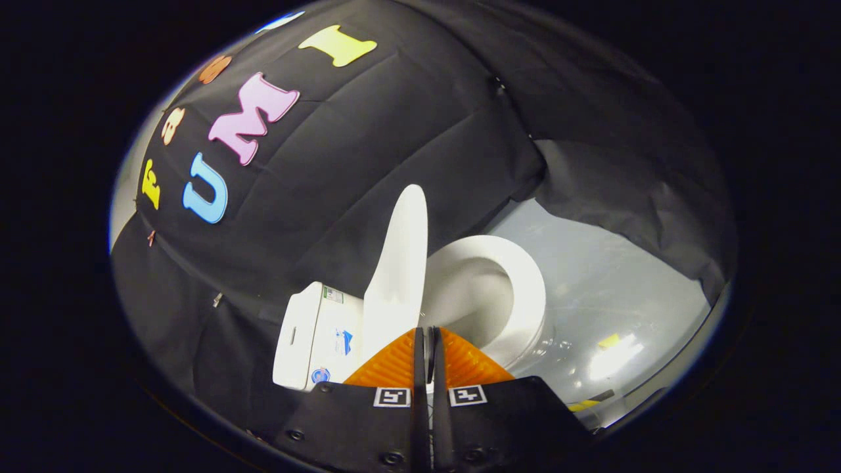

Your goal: Open the toilet lid.

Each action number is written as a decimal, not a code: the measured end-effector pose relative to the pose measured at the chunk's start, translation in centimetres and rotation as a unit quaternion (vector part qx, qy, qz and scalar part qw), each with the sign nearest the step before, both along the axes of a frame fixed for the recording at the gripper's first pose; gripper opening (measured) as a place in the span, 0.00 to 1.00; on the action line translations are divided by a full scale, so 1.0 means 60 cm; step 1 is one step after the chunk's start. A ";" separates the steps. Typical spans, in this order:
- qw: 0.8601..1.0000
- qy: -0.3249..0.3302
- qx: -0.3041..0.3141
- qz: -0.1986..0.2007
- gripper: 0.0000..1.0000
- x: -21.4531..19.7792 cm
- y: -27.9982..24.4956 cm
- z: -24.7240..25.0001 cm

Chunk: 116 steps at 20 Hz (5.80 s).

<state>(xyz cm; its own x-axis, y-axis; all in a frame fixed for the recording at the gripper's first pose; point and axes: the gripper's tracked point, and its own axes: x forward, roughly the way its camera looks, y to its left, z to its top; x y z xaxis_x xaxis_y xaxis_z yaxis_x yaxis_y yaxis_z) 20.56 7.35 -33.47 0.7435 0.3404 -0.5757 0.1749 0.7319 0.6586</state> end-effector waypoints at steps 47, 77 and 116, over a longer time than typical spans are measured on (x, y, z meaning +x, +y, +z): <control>0.891 -0.164 -0.388 0.170 0.13 -0.024 0.663 0.273; 0.874 -0.327 -0.345 0.102 0.99 -0.139 0.629 0.472; 0.851 -0.404 -0.334 -0.032 0.99 -0.378 0.107 0.602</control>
<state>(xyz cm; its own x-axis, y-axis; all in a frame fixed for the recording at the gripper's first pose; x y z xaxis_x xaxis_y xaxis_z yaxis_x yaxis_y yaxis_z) -2.10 13.75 2.65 0.9931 0.0811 0.0843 -0.0833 0.9963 0.0230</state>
